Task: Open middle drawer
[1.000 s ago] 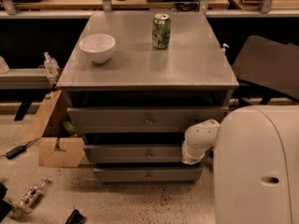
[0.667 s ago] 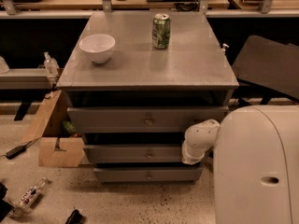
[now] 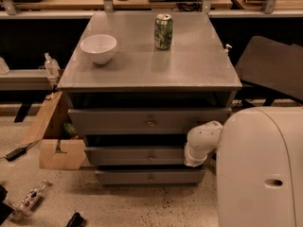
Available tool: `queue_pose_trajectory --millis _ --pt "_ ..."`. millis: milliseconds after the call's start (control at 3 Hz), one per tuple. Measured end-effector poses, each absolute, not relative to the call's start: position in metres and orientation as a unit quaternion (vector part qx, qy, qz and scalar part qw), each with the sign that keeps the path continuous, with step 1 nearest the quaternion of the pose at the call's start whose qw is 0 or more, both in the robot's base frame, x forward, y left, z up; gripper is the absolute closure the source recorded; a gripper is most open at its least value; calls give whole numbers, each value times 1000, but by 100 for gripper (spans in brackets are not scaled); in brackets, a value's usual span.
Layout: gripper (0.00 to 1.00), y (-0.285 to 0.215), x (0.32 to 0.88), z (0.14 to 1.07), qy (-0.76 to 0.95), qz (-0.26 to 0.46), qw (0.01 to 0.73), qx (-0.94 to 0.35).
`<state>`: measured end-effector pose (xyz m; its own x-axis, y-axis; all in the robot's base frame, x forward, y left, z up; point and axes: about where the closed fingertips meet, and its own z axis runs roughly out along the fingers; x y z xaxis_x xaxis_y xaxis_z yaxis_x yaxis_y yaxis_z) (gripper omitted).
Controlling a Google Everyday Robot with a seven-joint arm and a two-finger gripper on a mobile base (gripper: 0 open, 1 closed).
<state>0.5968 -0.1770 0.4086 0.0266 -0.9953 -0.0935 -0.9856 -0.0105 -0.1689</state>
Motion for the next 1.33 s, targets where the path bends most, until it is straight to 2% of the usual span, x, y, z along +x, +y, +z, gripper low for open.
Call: queue_pose_trajectory --millis 333,667,1000,1333 --pt "50 -177 597 409 697 -26 93 -710" --pt "19 -177 597 409 697 -26 93 -710" --pt "0 -177 597 409 697 -26 93 -710" --pt "0 -184 601 415 701 -23 72 -709"
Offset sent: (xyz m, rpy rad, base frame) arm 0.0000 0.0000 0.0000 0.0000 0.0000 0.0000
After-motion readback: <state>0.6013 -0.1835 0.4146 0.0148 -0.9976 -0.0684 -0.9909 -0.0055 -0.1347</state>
